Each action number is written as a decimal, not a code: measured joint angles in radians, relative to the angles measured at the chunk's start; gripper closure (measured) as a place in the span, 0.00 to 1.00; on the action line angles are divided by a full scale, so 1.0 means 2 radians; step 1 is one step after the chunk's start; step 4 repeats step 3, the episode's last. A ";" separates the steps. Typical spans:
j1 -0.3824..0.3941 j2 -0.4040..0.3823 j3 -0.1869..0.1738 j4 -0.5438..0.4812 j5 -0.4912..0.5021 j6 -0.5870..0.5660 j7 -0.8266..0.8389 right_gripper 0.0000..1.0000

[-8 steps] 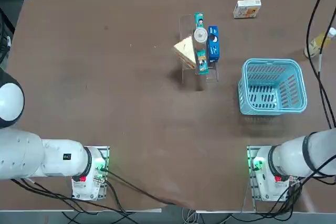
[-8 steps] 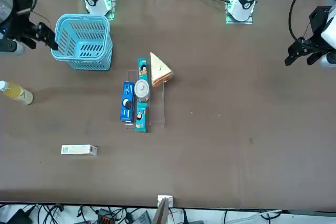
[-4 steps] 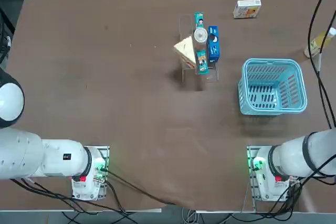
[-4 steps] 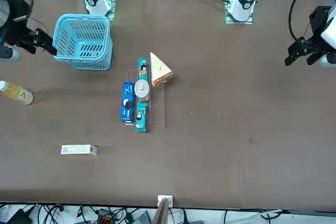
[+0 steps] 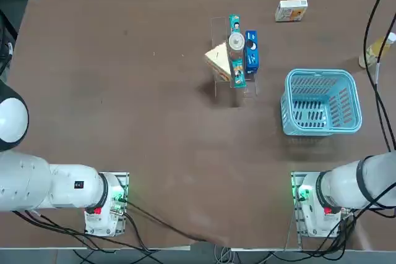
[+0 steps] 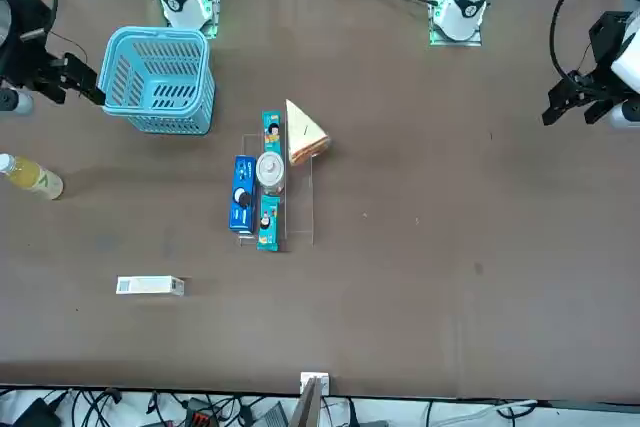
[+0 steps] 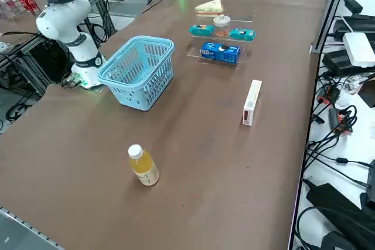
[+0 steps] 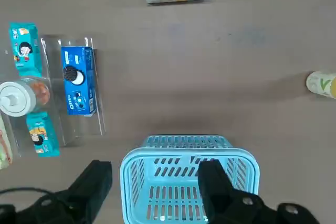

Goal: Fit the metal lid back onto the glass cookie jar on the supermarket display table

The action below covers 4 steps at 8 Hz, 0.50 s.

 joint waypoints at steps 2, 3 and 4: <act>0.004 0.000 0.000 0.001 -0.005 0.000 0.000 0.00; 0.004 0.000 0.000 0.001 -0.011 0.000 0.000 0.00; 0.004 0.000 0.000 0.001 -0.011 0.000 0.000 0.00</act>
